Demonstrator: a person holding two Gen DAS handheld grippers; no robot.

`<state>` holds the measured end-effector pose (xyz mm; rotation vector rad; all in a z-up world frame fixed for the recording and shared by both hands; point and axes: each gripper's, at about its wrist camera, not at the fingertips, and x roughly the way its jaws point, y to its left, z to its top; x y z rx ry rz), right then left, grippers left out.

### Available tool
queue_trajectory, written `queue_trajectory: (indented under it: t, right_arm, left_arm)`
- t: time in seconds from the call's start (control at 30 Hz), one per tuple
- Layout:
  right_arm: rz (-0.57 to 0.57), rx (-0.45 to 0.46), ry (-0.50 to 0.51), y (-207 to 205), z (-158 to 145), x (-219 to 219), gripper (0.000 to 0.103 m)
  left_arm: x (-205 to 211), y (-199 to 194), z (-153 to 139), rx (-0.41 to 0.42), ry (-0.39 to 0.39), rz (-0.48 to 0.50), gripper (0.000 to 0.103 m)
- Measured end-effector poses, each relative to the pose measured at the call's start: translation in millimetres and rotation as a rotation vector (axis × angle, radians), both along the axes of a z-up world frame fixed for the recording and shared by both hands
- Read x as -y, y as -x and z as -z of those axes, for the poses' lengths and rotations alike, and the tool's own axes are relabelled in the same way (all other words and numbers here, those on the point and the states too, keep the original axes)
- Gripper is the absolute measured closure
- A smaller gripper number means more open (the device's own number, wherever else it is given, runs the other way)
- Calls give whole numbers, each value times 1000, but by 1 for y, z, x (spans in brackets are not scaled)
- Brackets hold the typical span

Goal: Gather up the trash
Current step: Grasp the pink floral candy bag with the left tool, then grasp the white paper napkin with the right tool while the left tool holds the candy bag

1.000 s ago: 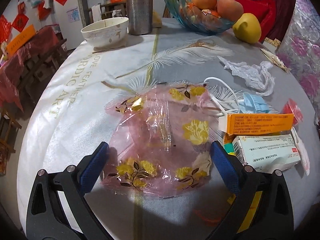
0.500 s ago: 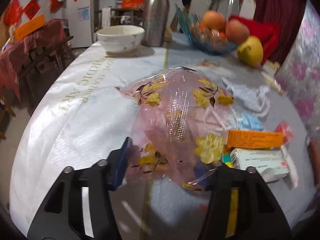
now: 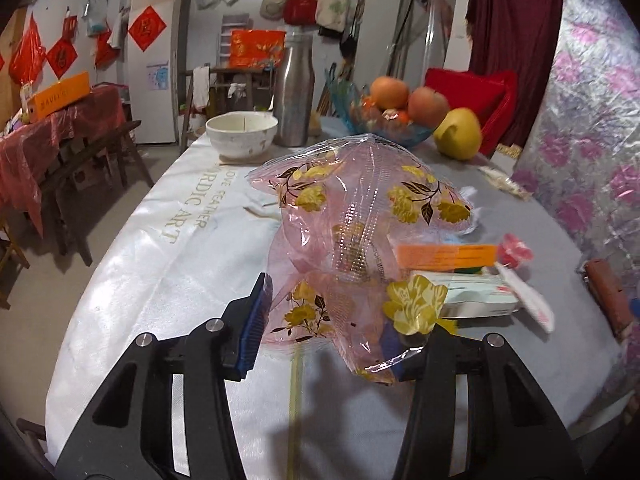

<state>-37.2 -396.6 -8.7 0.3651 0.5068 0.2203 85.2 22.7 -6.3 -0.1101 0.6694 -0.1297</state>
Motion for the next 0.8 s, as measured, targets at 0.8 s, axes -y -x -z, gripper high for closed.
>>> queue_trajectory:
  t: [0.8]
  right_arm:
    - [-168, -199, 527, -102, 37, -156, 32]
  left_arm:
    - [-42, 31, 3, 35, 59, -19, 54]
